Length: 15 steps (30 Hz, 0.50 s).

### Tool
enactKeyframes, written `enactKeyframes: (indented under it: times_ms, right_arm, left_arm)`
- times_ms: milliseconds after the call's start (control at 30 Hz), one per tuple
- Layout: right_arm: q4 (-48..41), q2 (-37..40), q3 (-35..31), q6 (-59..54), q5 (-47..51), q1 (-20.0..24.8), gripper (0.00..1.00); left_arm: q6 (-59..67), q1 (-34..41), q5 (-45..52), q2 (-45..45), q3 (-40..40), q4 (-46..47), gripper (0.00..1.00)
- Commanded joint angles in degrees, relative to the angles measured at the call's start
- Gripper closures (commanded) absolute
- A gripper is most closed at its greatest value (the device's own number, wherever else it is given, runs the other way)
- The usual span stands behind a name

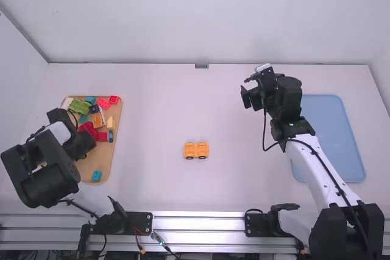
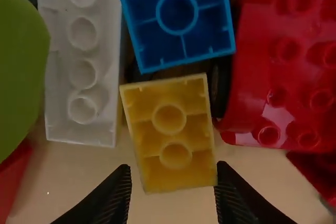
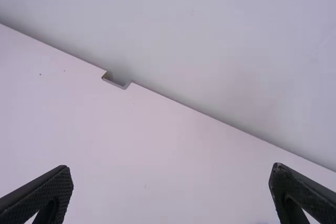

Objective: Assemble lego blocks to make yellow taxi

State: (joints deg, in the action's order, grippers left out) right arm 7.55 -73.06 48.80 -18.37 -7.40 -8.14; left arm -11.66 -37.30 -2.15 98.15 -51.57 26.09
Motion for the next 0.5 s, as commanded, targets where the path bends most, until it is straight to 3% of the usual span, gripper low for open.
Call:
enactKeyframes:
  times_ms: [0,300,367,467]
  right_arm:
    - [0.22,-0.35,1.77,0.5,-0.28,-0.17,0.01]
    - [0.02,-0.35,1.77,0.5,-0.28,-0.17,0.01]
    - [0.02,-0.35,1.77,0.5,-0.28,-0.17,0.01]
    - [0.02,-0.35,1.77,0.5,-0.35,-0.24,0.01]
  left_arm:
    - [-2.45,0.02,-0.37,0.31,0.79,-1.33,0.57]
    - [-1.77,-0.31,-0.5,0.31,5.22,-8.46,0.5]
    - [-1.84,-0.09,-1.05,0.31,5.55,-8.92,0.51]
    - [-1.77,-0.35,-1.84,0.31,5.46,-8.98,0.65]
